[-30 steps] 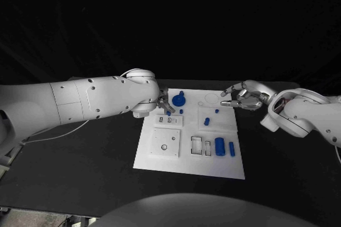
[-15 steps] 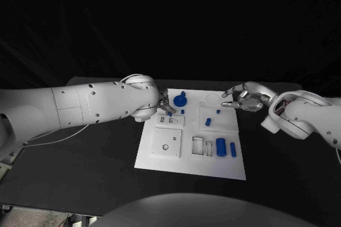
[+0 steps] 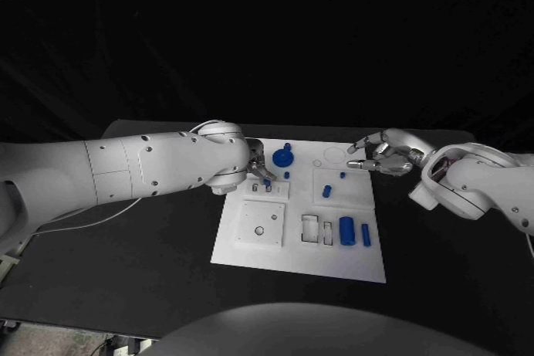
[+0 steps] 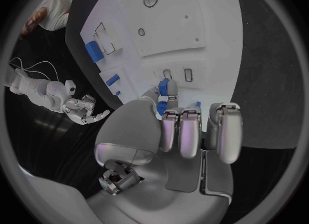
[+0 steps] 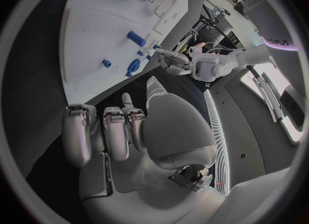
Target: Assemble the parts on the task board
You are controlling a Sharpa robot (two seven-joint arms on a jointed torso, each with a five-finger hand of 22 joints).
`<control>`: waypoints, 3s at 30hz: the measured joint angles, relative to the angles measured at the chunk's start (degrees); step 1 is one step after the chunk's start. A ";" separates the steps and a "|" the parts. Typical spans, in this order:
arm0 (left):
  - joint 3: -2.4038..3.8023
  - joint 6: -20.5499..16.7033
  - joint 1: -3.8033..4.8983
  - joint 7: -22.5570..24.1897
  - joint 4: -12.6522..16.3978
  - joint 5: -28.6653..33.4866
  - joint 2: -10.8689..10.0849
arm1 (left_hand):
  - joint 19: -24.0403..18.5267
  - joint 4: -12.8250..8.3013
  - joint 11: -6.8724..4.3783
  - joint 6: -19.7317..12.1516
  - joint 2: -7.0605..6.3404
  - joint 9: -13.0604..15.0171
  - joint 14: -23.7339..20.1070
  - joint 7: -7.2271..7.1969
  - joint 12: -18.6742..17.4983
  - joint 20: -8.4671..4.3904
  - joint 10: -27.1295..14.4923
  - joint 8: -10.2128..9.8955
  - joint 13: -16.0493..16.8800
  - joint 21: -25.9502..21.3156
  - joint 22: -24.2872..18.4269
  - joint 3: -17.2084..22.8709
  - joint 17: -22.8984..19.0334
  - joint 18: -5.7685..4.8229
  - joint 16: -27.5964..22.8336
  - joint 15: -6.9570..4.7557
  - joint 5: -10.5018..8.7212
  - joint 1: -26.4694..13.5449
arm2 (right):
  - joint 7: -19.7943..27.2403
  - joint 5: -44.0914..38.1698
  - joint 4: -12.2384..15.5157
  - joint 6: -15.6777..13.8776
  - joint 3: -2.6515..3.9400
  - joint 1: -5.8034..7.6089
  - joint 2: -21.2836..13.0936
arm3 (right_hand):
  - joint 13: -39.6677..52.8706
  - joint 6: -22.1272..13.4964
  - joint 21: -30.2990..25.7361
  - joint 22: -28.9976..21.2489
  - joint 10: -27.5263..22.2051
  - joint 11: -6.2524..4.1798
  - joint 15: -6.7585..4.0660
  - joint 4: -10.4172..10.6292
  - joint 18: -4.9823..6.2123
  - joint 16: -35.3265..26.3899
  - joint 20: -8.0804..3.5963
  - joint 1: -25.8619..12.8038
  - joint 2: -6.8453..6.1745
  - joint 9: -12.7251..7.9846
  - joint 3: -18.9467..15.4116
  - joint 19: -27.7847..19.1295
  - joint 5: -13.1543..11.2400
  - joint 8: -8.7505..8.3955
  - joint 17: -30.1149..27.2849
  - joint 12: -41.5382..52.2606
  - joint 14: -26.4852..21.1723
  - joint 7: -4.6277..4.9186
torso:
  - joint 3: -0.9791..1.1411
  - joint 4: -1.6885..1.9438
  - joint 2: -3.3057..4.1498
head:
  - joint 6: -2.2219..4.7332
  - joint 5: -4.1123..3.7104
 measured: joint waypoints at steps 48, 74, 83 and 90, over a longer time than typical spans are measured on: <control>-0.03 2.65 -0.32 -0.04 -0.56 0.21 0.50 | -0.21 0.38 0.01 0.00 0.00 0.08 0.00 0.02 0.00 -0.21 -0.01 -0.27 0.01 -0.22 -0.02 0.38 0.03 0.00 0.00 0.00 0.00 0.00 | -0.10 0.17 -0.15 0.15 0.00 -0.11 0.16 | 0.00 0.00 0.00 0.03 0.00 0.00 0.00 0.00 0.00 0.00 0.00 0.00 0.00 0.01 0.00 0.00 0.00 0.00 -0.01 0.00 0.00 0.00 | -0.03 0.00 -0.03 | 0.00 0.29; 0.02 3.27 -0.79 0.00 -1.30 -0.47 1.08 | -0.21 0.54 0.02 0.00 -0.22 0.14 0.00 0.02 0.00 -0.21 -0.01 -0.70 0.01 -0.45 -0.03 0.54 0.02 0.00 0.00 0.00 0.01 -0.22 | -0.10 0.18 0.02 0.15 0.00 -0.16 -0.05 | 0.00 0.00 -0.19 0.01 0.00 0.00 0.00 -0.16 0.00 0.00 0.00 0.00 0.00 -0.03 -0.16 0.00 0.00 0.00 0.02 0.00 0.00 0.00 | -0.03 -0.01 -0.02 | 0.00 0.41; 0.06 2.98 -0.86 0.15 -0.68 -0.88 0.59 | -0.21 0.17 0.02 0.00 -0.63 0.40 0.00 0.02 0.00 -0.21 -0.01 -0.73 0.01 -0.44 -0.03 1.23 0.01 0.00 0.00 0.00 0.01 0.20 | -0.07 0.18 0.05 0.14 0.00 -0.19 -0.19 | 0.00 0.00 -0.19 0.01 0.00 0.00 0.00 -0.16 0.00 0.00 0.00 0.00 0.00 -0.08 -0.16 0.00 0.00 0.00 0.02 0.00 0.00 0.00 | -0.04 -0.01 -0.02 | 0.00 0.30; 0.02 1.03 -1.02 0.29 1.55 -1.62 -0.87 | -0.21 -0.02 0.02 0.52 -1.14 0.68 -0.21 -0.08 0.00 -0.21 -0.01 -0.81 0.01 -0.44 -0.03 1.43 0.01 0.00 0.00 -0.21 0.01 0.70 | -0.04 0.18 0.06 0.13 0.00 -0.27 -0.31 | 0.00 0.00 -0.19 0.00 0.00 0.00 0.00 -0.16 0.00 0.00 0.00 0.00 0.00 -0.07 -0.16 0.00 0.00 0.00 0.01 0.00 0.00 0.00 | -0.07 0.02 -0.01 | 0.00 0.14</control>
